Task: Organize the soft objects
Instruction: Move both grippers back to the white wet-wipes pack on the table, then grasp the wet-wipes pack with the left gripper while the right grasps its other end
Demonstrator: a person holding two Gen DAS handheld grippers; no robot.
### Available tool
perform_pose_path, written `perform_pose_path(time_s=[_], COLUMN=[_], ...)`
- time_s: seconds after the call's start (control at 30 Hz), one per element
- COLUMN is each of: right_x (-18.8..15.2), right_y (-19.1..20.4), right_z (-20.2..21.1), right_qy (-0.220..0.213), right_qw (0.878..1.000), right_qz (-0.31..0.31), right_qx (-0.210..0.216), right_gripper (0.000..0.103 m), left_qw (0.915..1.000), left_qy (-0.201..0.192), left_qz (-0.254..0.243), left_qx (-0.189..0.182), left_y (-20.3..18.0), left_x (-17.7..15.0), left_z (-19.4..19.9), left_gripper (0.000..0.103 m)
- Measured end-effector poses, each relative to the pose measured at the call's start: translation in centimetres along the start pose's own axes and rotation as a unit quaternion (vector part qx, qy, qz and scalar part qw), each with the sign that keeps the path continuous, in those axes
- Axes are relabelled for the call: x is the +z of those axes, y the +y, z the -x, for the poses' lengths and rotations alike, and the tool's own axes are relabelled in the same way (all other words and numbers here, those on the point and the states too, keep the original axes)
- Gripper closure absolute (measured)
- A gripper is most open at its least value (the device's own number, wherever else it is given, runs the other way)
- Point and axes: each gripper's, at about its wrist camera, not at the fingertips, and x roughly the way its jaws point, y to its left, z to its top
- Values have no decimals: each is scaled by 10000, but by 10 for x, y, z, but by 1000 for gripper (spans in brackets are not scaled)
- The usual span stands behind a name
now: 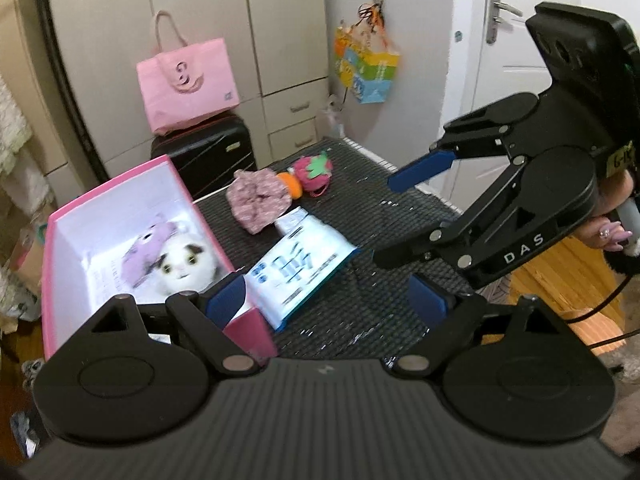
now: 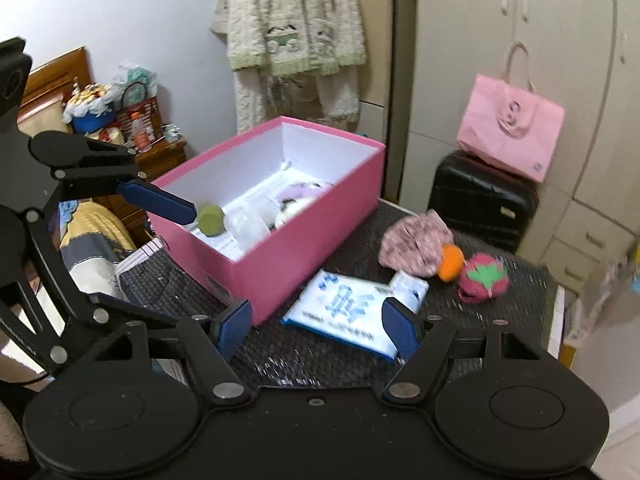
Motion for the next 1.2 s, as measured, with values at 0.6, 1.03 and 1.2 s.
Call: perform_pose_path(time_s=[0.6, 1.03, 1.2], right_x=[-34, -37, -42], right_y=[-88, -109, -110], right_z=[-61, -135, -140], right_qy=[36, 407, 444], right_qw=[9933, 9850, 9839], right_qz=[-1100, -1466, -1486], right_qx=[352, 812, 890], right_gripper=[27, 33, 59], left_qw=[9979, 9938, 9925], left_qy=[-241, -424, -531], left_qz=[447, 613, 594], left_qx=[399, 827, 928], left_y=[-32, -39, -41], left_x=[-17, -32, -32], left_z=[-102, -147, -147], left_gripper=[19, 19, 19])
